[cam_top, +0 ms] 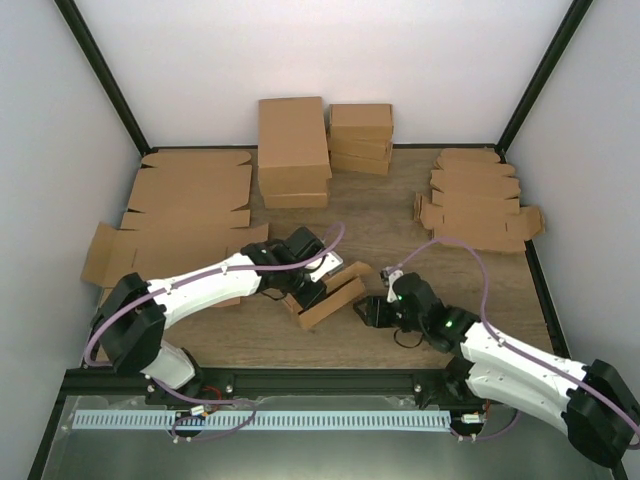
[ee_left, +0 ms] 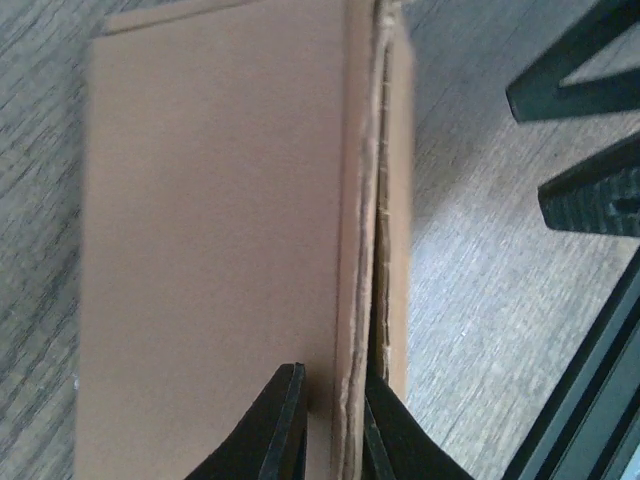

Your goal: Fold the paper box

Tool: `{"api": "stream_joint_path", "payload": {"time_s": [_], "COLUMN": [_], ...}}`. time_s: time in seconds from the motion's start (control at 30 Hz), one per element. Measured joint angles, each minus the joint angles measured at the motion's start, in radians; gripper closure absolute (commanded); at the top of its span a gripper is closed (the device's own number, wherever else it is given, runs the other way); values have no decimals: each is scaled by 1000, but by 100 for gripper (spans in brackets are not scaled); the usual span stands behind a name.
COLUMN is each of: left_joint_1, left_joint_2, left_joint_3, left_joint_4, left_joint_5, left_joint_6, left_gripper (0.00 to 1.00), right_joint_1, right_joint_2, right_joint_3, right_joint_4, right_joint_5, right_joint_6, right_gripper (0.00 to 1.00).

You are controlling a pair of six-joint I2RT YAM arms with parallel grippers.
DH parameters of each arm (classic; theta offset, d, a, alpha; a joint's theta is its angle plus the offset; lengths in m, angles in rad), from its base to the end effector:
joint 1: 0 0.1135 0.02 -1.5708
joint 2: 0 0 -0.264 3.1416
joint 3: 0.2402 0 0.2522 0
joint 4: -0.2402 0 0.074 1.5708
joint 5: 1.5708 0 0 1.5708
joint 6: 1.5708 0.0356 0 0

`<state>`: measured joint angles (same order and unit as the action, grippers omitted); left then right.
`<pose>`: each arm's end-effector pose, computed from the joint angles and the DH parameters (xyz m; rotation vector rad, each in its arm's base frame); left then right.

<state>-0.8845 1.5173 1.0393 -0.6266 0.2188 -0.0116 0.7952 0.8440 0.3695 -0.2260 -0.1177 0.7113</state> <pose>0.1840 -0.2369 0.2206 1.2327 2.4724 -0.5575 0.1185 0.1268 0.1817 -0.1690 2.4340 0.8803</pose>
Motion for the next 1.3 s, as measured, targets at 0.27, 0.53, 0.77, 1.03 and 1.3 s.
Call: {"api": "stream_joint_path", "payload": {"time_s": [0.27, 0.53, 0.77, 1.03, 1.3], "left_joint_1": [0, 8, 10, 55, 175], "left_joint_2": [23, 34, 12, -109, -76], "left_joint_3": [0, 34, 34, 63, 17], "left_joint_4": [5, 9, 16, 27, 66], "left_joint_5": [-6, 86, 154, 195, 122], "left_joint_6": [-37, -81, -124, -175, -207], "left_gripper": [82, 44, 23, 28, 33], "right_joint_1": [0, -23, -55, -57, -58], "right_joint_2": [17, 137, 154, 15, -248], "right_joint_3": [-120, -55, -78, -134, -254], "right_joint_4": [167, 237, 326, 261, 139], "right_joint_5": [-80, -102, -140, -112, -91], "right_joint_6": [101, 106, 143, 167, 218], "right_gripper": [51, 56, 64, 63, 69]}}
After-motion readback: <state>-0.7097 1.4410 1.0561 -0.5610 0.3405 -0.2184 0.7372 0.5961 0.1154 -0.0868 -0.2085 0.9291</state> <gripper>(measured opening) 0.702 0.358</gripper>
